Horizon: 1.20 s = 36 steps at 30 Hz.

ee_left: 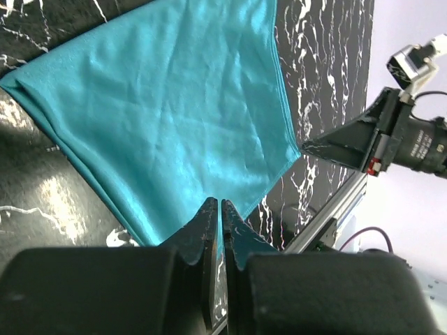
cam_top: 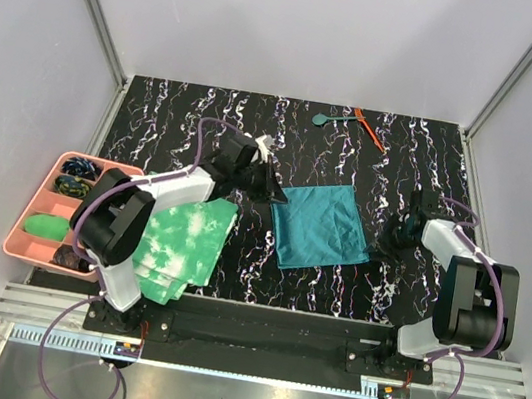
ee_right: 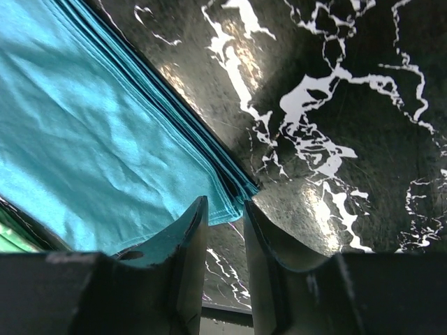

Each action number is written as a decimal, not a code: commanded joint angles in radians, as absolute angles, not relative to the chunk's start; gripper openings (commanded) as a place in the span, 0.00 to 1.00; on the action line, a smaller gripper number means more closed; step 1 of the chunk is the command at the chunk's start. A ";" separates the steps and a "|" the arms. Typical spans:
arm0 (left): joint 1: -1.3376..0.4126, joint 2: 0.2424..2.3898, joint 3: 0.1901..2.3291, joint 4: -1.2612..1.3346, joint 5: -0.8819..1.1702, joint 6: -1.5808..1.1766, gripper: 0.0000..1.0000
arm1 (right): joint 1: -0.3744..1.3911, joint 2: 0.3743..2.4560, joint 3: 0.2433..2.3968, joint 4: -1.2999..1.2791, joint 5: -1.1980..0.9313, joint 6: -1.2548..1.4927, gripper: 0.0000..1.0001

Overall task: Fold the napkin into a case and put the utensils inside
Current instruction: Pick up the top corner of the square-folded napkin from the center of the board, then fold the top corner of the square-folded napkin at the center of the board.

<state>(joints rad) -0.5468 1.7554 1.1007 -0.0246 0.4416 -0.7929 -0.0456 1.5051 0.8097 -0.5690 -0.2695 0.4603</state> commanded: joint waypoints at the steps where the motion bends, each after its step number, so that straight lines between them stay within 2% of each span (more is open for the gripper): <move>1: -0.551 1.703 1.059 -0.041 0.405 -0.749 0.07 | -0.046 1.476 0.801 -0.578 -0.248 0.449 0.35; 9: -0.558 1.680 1.042 -0.043 0.406 -0.758 0.07 | -0.046 1.471 0.792 -0.571 -0.284 0.449 0.33; 16: -0.560 1.660 1.051 -0.051 0.411 -0.758 0.07 | -0.046 1.480 0.792 -0.569 -0.298 0.442 0.25; 19: -0.560 1.655 1.049 -0.055 0.408 -0.753 0.07 | -0.046 1.476 0.792 -0.563 -0.299 0.440 0.18; 23: -0.566 1.666 1.048 -0.055 0.407 -0.749 0.07 | -0.045 1.465 0.795 -0.539 -0.356 0.425 0.01; 30: -0.644 1.732 1.069 -0.023 0.384 -0.782 0.07 | 0.101 1.528 0.961 -0.508 -0.431 0.440 0.00; 36: -0.703 1.741 1.000 -0.006 0.348 -0.805 0.07 | 0.238 1.747 1.181 -0.479 -0.468 0.465 0.00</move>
